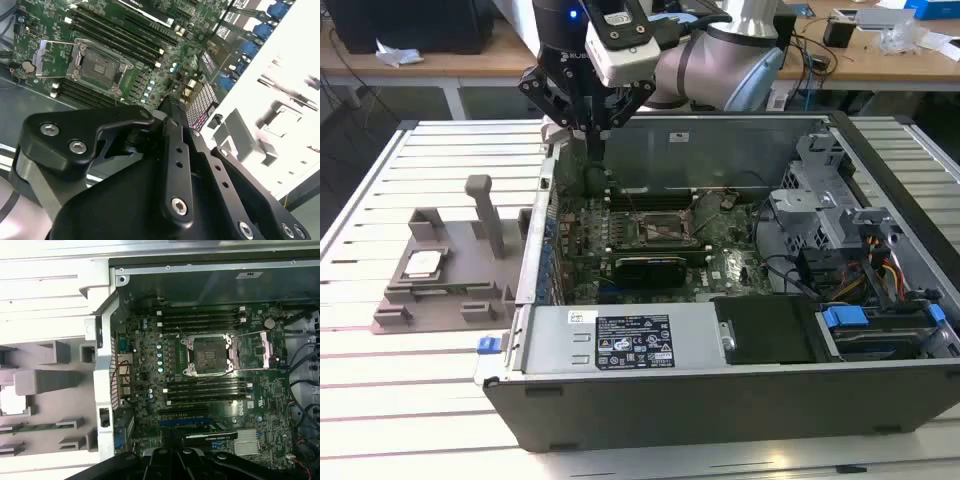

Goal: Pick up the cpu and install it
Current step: 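Reach for the cpu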

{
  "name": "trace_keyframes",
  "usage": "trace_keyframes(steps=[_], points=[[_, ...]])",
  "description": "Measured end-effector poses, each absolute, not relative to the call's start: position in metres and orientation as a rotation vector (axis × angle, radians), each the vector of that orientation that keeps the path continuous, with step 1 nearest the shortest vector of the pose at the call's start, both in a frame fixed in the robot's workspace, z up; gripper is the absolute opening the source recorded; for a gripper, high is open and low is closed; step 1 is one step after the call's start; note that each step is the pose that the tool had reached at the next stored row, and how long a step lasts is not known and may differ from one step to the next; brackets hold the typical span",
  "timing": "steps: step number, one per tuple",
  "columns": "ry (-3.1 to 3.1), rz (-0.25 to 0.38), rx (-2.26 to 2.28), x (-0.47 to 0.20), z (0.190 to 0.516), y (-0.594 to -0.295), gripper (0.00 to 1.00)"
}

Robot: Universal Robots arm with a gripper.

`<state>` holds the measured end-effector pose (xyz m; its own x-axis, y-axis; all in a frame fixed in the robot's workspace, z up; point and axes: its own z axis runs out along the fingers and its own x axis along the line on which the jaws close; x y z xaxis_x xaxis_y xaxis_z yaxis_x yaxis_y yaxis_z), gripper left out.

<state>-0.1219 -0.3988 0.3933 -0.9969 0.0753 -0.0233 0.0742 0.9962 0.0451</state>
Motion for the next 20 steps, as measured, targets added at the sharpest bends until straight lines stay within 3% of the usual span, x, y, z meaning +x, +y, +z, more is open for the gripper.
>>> trace_keyframes(steps=[20], points=[[3.114,0.068,0.117,-0.182,0.393,-0.399,0.11]])
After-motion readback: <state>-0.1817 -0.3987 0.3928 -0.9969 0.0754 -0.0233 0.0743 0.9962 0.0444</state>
